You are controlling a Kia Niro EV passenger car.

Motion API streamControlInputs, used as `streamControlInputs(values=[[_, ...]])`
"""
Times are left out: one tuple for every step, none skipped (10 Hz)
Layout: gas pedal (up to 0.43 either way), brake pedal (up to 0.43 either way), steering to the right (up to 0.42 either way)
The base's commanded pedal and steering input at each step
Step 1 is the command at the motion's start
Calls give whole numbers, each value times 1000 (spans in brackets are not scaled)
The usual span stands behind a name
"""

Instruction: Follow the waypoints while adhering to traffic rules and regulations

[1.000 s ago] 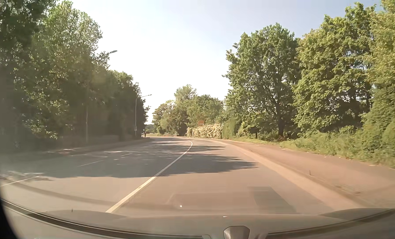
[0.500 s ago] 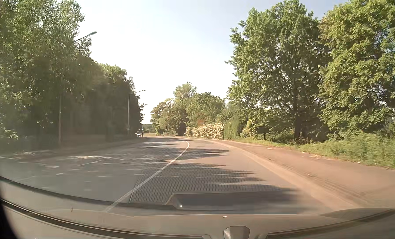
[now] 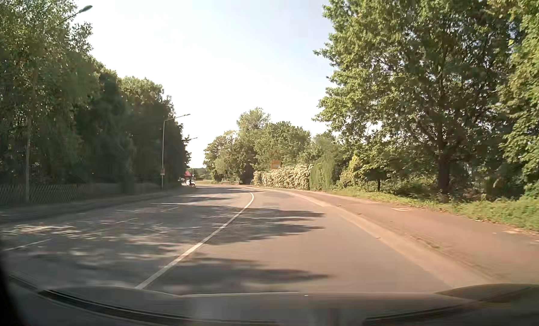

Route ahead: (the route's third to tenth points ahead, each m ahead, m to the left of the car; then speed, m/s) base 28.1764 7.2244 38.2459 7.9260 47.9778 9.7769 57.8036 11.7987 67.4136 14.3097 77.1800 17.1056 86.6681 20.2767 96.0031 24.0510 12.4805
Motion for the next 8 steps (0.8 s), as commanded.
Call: streamControlInputs(values=[[248, 6, -7], [248, 6, -8], [248, 6, -8], [248, 6, -8], [248, 6, -9], [248, 6, -10], [248, 6, -10], [248, 6, -11]])
